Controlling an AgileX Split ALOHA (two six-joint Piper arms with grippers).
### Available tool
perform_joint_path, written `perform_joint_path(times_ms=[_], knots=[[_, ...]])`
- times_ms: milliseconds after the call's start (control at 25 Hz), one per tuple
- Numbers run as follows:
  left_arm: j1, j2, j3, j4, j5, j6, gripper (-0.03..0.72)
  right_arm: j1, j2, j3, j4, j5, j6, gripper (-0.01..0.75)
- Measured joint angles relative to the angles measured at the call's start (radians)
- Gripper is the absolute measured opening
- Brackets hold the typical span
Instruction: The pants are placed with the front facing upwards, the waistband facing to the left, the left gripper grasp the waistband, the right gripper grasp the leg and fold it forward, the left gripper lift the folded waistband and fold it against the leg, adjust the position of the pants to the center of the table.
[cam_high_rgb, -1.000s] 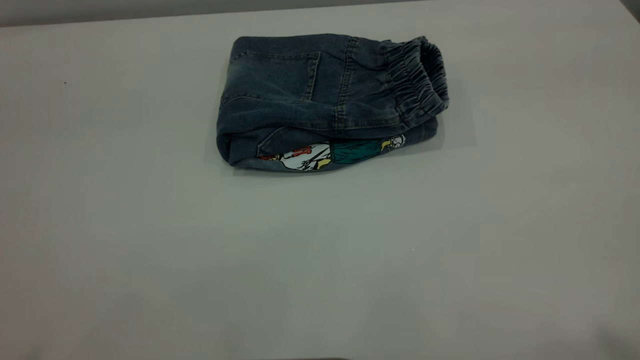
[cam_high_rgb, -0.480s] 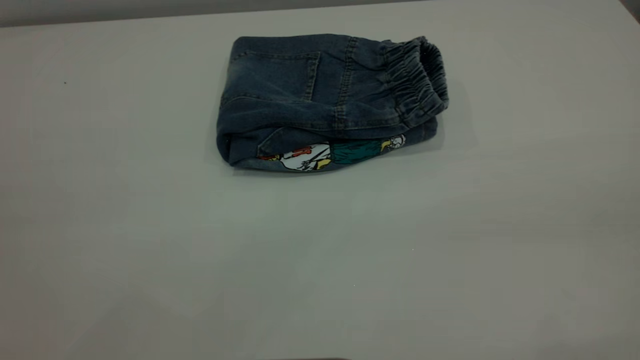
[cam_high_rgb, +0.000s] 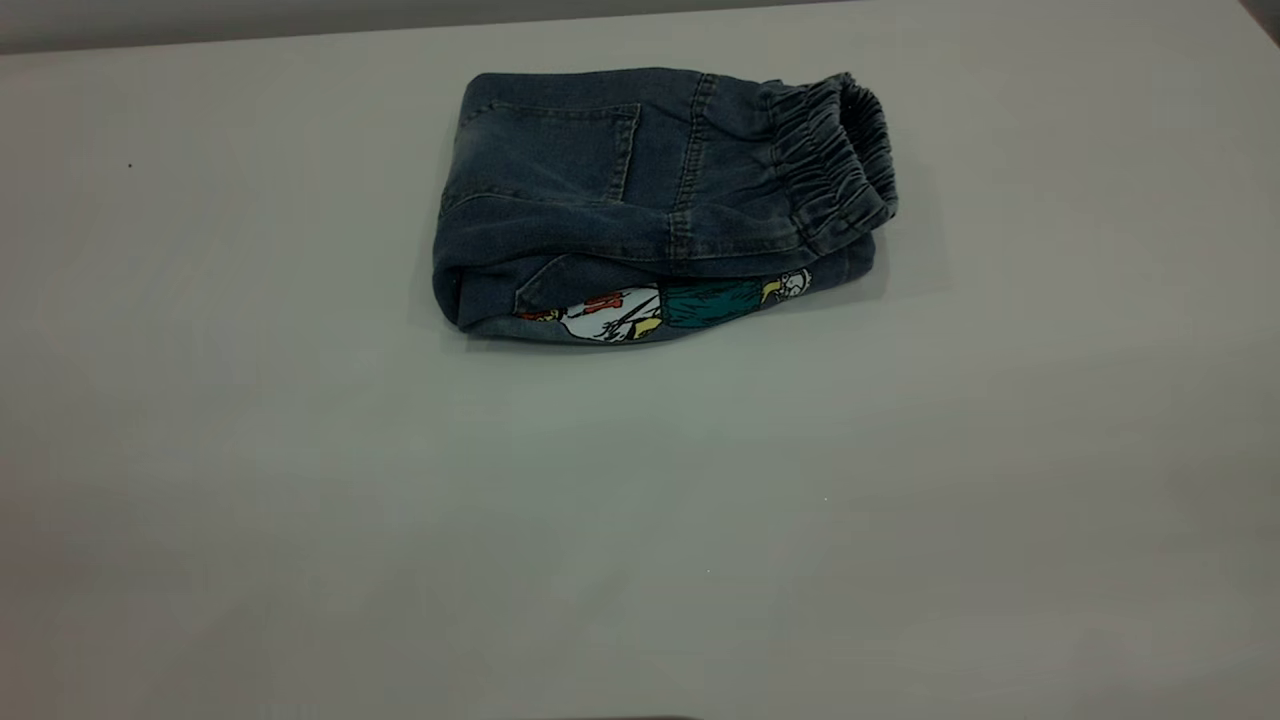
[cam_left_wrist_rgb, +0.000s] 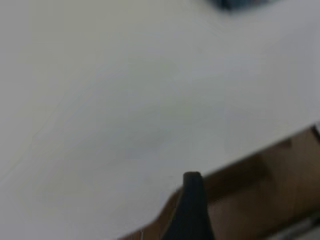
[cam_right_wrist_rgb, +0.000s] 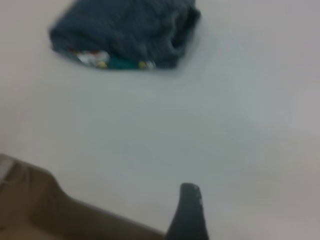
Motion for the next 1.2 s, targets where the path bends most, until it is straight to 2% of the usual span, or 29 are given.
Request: perform_joint_path(times_ms=[160, 1200], knots=[[0.0, 0.0, 0.036, -0.023, 0.0, -0.004, 0.583, 0.0, 0.0, 0.051, -0.013, -0.035, 0.0, 0.526], [0.0, -0.001, 0.083, -0.06, -0.046, -0.036, 0.583, 0.0, 0.0, 0.052, -0.015, -0.045, 0.0, 0.526]])
